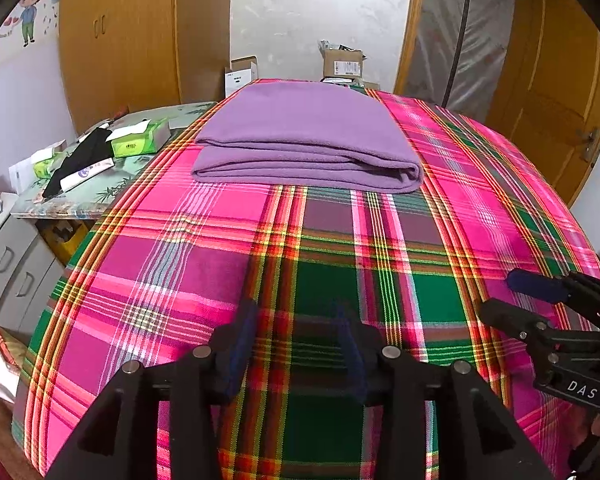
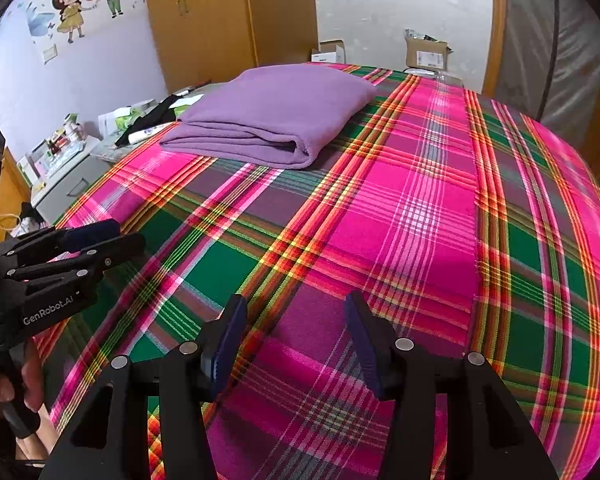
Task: Fold clothes
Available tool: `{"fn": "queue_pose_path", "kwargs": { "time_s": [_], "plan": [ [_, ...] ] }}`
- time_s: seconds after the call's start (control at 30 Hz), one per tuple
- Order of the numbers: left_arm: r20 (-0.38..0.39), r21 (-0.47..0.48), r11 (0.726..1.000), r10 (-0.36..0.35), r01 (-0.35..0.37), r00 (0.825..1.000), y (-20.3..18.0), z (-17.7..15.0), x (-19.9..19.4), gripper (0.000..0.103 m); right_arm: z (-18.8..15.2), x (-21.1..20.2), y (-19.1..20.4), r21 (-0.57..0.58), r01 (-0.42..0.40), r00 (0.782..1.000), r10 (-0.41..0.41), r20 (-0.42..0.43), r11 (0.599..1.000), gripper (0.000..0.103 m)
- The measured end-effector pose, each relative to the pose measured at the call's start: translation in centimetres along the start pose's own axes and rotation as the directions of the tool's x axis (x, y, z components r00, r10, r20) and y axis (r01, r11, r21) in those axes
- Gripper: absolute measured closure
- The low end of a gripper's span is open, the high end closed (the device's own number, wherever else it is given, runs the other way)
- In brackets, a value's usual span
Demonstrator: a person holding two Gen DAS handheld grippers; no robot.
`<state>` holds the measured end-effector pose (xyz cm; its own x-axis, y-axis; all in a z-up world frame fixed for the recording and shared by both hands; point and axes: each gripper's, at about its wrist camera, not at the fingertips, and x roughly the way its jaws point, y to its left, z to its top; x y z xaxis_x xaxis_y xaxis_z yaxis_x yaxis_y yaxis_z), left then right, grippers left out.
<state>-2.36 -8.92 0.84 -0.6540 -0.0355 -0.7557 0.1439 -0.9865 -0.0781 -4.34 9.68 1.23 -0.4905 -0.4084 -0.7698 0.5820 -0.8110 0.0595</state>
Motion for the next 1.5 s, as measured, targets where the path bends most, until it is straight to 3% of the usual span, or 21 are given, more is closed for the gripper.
{"fn": "queue_pose_path", "kwargs": {
  "time_s": [0.47, 0.77, 0.93, 1.5],
  "plan": [
    [-0.004, 0.027, 0.999, 0.031, -0.031, 1.0, -0.6, 0.0, 0.2, 0.061, 0.0, 0.0, -0.2, 0.006, 0.012, 1.0, -0.012, -0.001, 1.0, 0.049],
    [-0.017, 0.056, 0.998, 0.02, -0.019, 1.0, -0.6, 0.2, 0.3, 0.054, 0.0, 0.0, -0.2, 0.005, 0.011, 1.0, -0.011, -0.001, 1.0, 0.049],
    [-0.031, 0.101, 0.995, -0.014, 0.018, 0.999, -1.0, 0.3, 0.7, 0.038, 0.0, 0.0, 0.0, 0.003, 0.014, 1.0, -0.014, -0.002, 1.0, 0.048],
    [0.001, 0.098, 0.995, -0.01, 0.01, 1.0, -1.1, -0.1, 0.5, 0.037, 0.0, 0.0, -0.1, -0.006, 0.02, 1.0, -0.02, -0.005, 1.0, 0.048]
  ]
}}
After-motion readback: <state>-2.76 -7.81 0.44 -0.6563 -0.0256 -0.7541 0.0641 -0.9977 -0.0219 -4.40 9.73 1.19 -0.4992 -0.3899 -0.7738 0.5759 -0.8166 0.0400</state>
